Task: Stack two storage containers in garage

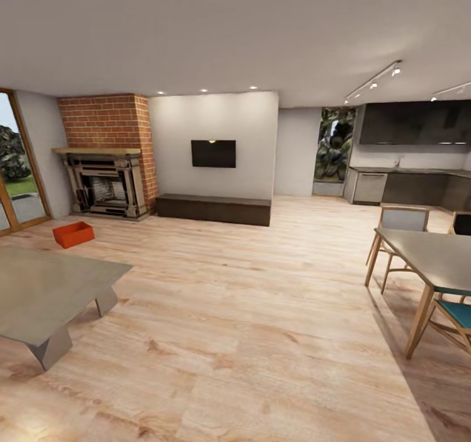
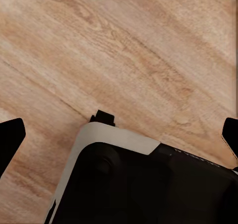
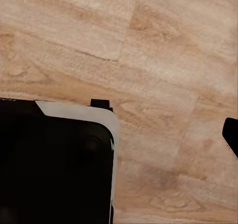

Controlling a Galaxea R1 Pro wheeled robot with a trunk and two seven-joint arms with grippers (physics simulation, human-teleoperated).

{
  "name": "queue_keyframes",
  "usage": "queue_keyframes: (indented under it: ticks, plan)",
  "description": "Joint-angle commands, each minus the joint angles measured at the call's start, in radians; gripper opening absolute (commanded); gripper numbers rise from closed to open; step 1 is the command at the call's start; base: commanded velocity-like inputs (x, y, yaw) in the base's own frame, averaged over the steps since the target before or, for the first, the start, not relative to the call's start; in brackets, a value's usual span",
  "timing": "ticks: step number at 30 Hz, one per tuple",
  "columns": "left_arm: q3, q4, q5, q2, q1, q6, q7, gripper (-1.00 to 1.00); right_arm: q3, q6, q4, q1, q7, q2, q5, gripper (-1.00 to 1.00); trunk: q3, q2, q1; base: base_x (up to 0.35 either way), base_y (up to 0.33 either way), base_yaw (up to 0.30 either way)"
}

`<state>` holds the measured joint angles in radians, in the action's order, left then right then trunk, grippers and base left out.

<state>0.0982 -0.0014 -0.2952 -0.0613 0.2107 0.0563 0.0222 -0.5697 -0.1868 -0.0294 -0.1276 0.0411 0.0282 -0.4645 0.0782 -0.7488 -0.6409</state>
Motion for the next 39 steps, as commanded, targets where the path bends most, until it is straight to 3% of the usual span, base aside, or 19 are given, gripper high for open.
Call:
queue_keyframes:
  ticks: [1, 39]
  plan:
    - [0.008, 0.001, -0.001, 0.000, 0.001, 0.003, 0.002, 1.00, -0.008, -0.005, -0.003, -0.001, 0.000, -0.001, -0.008, 1.00, 0.002, -0.001, -0.001, 0.326, 0.000, 0.000]
    - [0.008, 0.001, -0.001, 0.001, 0.001, 0.002, 0.002, 1.00, -0.009, -0.002, -0.003, -0.001, 0.000, -0.001, -0.008, 1.00, 0.002, -0.001, -0.001, 0.326, 0.000, 0.000]
